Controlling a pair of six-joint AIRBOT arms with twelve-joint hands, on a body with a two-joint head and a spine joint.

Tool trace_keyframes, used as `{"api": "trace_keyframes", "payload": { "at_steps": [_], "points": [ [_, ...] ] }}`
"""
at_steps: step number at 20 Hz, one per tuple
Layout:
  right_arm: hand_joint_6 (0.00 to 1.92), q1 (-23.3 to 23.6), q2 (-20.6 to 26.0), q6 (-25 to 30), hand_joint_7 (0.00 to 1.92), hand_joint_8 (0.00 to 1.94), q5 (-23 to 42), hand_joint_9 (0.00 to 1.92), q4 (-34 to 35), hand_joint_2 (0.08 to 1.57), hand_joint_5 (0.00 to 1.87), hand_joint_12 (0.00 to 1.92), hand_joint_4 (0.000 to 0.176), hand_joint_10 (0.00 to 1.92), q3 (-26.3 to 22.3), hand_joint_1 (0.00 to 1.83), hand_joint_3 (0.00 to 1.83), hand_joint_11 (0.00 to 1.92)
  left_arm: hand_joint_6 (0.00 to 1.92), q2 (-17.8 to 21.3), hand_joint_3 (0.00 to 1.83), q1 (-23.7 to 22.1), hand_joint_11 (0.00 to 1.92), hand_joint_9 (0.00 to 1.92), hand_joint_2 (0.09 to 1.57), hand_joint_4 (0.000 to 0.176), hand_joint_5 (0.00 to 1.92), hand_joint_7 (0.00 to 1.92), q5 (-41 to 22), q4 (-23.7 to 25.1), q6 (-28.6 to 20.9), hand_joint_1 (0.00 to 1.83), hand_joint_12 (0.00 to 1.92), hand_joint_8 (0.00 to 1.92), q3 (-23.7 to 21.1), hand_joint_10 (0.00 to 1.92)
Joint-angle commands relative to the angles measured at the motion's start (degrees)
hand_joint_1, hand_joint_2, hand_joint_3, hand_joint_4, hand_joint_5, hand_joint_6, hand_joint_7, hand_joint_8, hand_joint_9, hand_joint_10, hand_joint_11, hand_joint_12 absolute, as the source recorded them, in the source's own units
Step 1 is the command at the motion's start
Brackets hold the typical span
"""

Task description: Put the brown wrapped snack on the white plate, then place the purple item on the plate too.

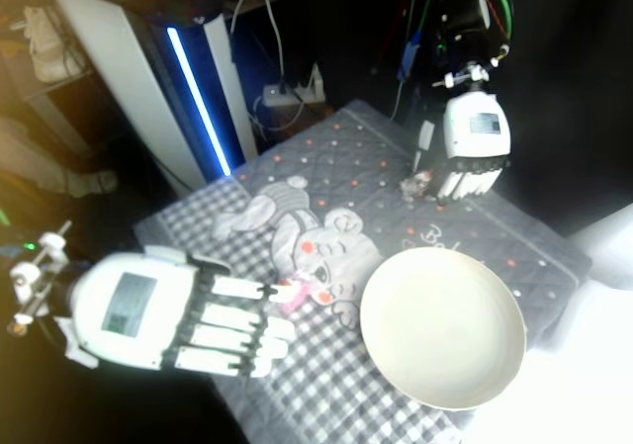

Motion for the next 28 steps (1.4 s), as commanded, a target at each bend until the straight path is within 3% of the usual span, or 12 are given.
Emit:
{"api": "trace_keyframes", "payload": {
  "at_steps": [1, 4, 8, 10, 11, 12, 14, 16, 18, 22, 26, 28],
  "points": [
    [0.00, 0.67, -0.05, 0.25, 0.32, 0.00, 5.67, 0.33, 2.08, 1.12, 0.47, 1.01, 0.133, 0.00, 0.53, 0.76, 0.00, 0.00, 0.81, -0.63, 0.00, -1.67, 0.97, 0.98, 1.07, 0.000, 1.07, 0.89, -6.34, -1.97, 0.03, 1.16, 1.92, 1.86, 0.84, 1.92],
    [0.00, 0.67, -0.67, 0.25, 0.34, 0.01, 5.67, 0.34, 1.87, 1.11, 0.49, 0.99, 0.108, 0.01, 1.06, 0.78, 0.00, 0.00, 0.62, -5.69, 0.00, -5.57, 0.83, 0.92, 1.03, 0.000, 1.19, 0.85, -8.09, -5.36, 0.57, 1.16, 1.92, 1.46, 6.11, 1.85],
    [0.00, 0.75, -1.61, 0.25, 0.37, 0.01, 5.76, 0.37, 1.72, 1.10, 0.51, 1.05, 0.109, 0.01, 1.85, 0.78, 0.00, 0.00, 0.62, -14.58, 0.00, -8.93, 0.87, 0.87, 1.03, 0.000, 1.19, 0.80, -7.05, -9.00, 0.58, 1.16, 1.92, 1.66, 15.95, 1.92],
    [0.00, 0.97, -2.30, 0.29, 0.44, 0.01, 6.19, 0.45, 1.65, 1.08, 0.57, 1.22, 0.069, 0.02, 2.18, 0.86, 0.00, 0.01, 0.82, -18.50, 0.00, -9.60, 0.80, 0.77, 1.06, 0.152, 1.07, 0.74, -4.90, -10.60, 0.30, 1.05, 1.92, 1.53, 20.45, 1.90],
    [0.00, 1.18, -2.72, 0.35, 0.46, 0.00, 6.39, 0.48, 1.14, 1.09, 0.57, 1.21, 0.081, 0.01, 2.20, 0.83, 0.00, 0.06, 0.36, -20.11, 0.00, -9.61, 0.61, 0.70, 0.98, 0.019, 0.92, 0.69, -4.35, -10.66, -1.34, 0.86, 1.86, 1.28, 22.53, 1.68],
    [0.00, 1.35, -3.29, 0.84, 0.47, 0.00, 6.82, 0.51, 0.38, 1.07, 0.58, 1.15, 0.092, 0.01, 2.20, 0.85, 0.00, 0.11, 0.13, -21.58, 0.00, -9.33, 0.52, 0.65, 0.96, 0.002, 0.87, 0.65, -4.17, -10.66, -3.74, 0.78, 1.82, 1.13, 24.60, 1.56],
    [0.00, 1.48, -3.72, 1.71, 0.47, 0.00, 7.16, 0.48, -0.51, 1.07, 0.58, 1.19, 0.102, 0.00, 2.20, 0.83, 0.00, 0.01, 0.01, -22.52, 0.00, -9.21, 0.34, 0.46, 0.94, 0.040, 0.69, 0.52, -4.29, -10.65, -4.79, 0.71, 1.83, 0.86, 25.66, 1.43],
    [0.00, 1.53, -3.75, 2.05, 0.47, 0.00, 7.16, 0.46, -0.92, 1.06, 0.56, 1.16, 0.079, 0.00, 2.21, 0.85, 0.00, 0.00, 0.01, -22.03, 0.00, -9.22, 0.22, 0.54, 0.98, 0.107, 0.49, 0.57, -4.99, -10.48, -4.73, 0.63, 1.32, 0.20, 24.94, 0.56],
    [0.00, 1.56, -3.75, 2.28, 0.45, 0.00, 7.15, 0.42, -0.92, 1.06, 0.56, 1.13, 0.071, 0.00, 2.20, 0.85, 0.00, 0.00, 0.00, -20.06, 0.00, -8.50, 0.17, 0.64, 1.00, 0.109, 0.39, 0.57, -6.36, -10.77, -4.77, 0.64, 1.15, 0.01, 22.86, 0.13],
    [0.00, 1.77, -3.89, 2.64, 0.49, 0.00, 7.16, 0.47, -0.91, 1.06, 0.55, 1.16, 0.051, 0.02, 2.37, 0.87, 0.00, 0.02, 0.00, -13.17, 0.00, -4.02, 0.03, 0.54, 0.94, 0.078, 0.42, 0.49, -12.43, -13.10, -4.84, 0.68, 1.16, 0.00, 15.42, 0.00],
    [0.00, 7.55, -5.42, 2.64, 0.49, 0.00, 4.25, 0.55, -4.06, 1.03, 0.49, 1.20, 0.098, 0.03, 3.52, 0.73, 0.00, 0.14, 0.00, -4.14, 0.00, 1.31, 0.00, 0.53, 0.95, 0.105, 0.46, 0.48, -19.88, -15.25, -4.79, 0.76, 1.11, 0.00, 5.70, 0.00],
    [0.00, 10.63, -7.36, 2.64, 0.44, 0.00, 3.10, 0.62, -6.15, 0.98, 0.43, 1.10, 0.112, 0.03, 4.61, 0.84, 0.00, 0.35, 0.01, -1.48, 0.01, 4.82, 0.00, 0.52, 0.99, 0.070, 0.51, 0.49, -23.26, -18.84, -4.77, 0.61, 1.25, 0.00, 3.21, 0.00]
  ]
}}
